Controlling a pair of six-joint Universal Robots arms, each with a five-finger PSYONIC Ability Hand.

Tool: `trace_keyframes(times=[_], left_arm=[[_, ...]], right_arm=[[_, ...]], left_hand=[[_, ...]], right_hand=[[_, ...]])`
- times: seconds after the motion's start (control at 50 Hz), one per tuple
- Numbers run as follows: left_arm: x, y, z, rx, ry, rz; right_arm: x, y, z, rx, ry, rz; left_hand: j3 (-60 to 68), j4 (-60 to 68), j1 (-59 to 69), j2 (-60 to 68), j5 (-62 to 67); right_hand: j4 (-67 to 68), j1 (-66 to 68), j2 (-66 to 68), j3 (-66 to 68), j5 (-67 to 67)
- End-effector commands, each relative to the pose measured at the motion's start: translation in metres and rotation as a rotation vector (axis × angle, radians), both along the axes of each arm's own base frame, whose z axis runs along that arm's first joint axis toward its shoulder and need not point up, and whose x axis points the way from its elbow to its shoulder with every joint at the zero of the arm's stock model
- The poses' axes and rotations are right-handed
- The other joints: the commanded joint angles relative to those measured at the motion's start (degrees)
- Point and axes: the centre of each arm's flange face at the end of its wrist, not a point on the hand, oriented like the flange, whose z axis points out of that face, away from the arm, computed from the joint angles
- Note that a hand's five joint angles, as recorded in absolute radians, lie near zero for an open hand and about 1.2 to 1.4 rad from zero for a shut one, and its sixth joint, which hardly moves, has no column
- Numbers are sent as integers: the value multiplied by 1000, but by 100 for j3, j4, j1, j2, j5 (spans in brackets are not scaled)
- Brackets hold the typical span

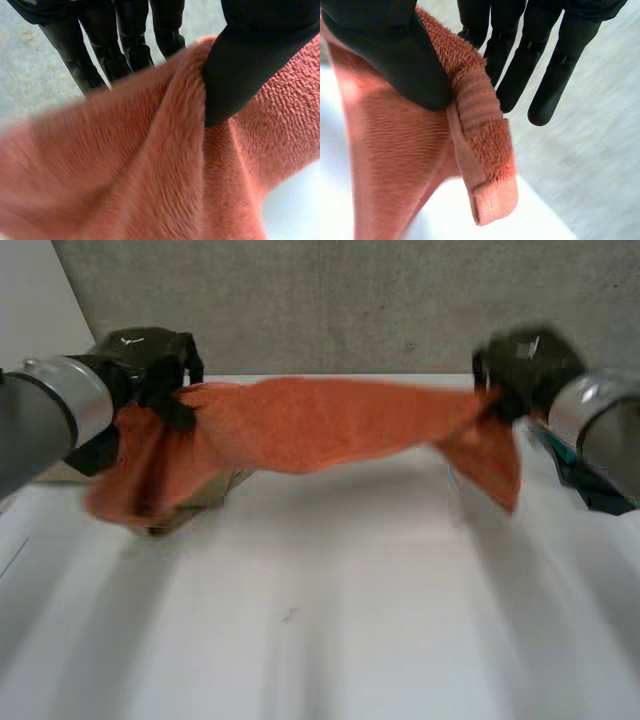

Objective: Fold the laundry.

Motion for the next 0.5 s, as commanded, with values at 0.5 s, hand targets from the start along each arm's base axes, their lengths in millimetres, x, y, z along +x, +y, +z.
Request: trace_keyframes(times=[0.5], left_arm=[[-39,-82,-117,19,-405,35]], right_arm=[[22,-29,-128,122,104,75]], left_hand=[[-5782,-5844,-5500,-5831,-5316]], right_hand=[[-671,-69,-507,-591,-518]])
